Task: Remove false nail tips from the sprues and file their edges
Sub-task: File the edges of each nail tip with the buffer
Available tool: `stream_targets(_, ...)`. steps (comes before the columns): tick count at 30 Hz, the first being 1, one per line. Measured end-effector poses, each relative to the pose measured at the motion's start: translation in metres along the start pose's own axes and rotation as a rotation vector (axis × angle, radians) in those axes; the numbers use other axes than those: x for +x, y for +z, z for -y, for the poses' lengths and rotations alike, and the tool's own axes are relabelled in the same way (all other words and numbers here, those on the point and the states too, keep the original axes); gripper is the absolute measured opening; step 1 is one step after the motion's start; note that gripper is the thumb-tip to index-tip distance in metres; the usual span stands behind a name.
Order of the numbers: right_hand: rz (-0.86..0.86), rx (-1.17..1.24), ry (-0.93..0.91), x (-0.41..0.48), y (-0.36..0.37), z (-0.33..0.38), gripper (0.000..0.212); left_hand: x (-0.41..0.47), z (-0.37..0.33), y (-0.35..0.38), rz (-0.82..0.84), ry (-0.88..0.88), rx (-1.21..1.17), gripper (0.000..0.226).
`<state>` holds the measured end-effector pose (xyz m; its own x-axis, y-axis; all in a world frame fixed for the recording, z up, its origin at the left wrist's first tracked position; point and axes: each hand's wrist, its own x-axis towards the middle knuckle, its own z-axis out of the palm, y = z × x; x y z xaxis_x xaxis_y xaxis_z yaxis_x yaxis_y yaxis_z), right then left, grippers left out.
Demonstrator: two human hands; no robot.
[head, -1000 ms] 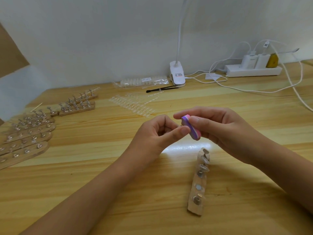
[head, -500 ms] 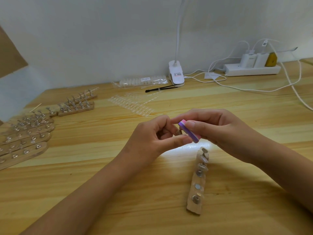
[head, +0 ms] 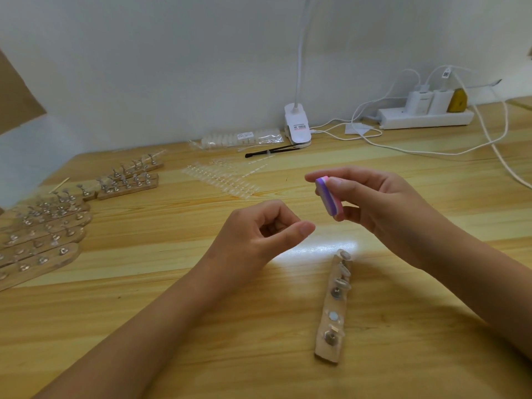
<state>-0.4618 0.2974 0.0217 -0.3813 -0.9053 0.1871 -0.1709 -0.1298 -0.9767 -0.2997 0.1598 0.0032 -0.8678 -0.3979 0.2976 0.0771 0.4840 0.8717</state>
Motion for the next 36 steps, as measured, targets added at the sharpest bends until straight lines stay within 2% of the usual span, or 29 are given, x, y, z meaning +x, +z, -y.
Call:
stream_targets(9,-0.021,0.013,0.026,0.001,-0.001,-0.002,0.029,-0.006,-0.015,0.008,0.208,0.115,0.114,0.034)
stream_targets(11,-0.021,0.018,0.036,0.002,-0.001,-0.002,0.029,-0.007,-0.014,0.006,0.215,0.259,0.349,0.042)
stream_targets(13,-0.019,0.03,0.045,0.002,-0.001,-0.003,0.029,-0.008,-0.013,0.006,0.182,0.518,0.706,0.049)
stream_targets(15,-0.018,0.025,0.054,0.003,-0.001,-0.005,0.029,-0.01,-0.013,0.008,0.172,0.685,0.87,0.048)
stream_targets(20,-0.01,0.0,0.076,0.004,-0.002,-0.007,0.028,-0.012,-0.009,0.017,0.173,0.772,0.853,0.045)
stream_targets(26,-0.011,-0.008,0.086,0.005,-0.001,-0.01,0.028,-0.014,-0.007,0.024,0.265,0.749,0.807,0.043)
stream_targets(36,-0.016,0.004,0.08,0.006,-0.003,-0.011,0.029,-0.012,-0.003,0.02,0.221,0.731,0.782,0.039)
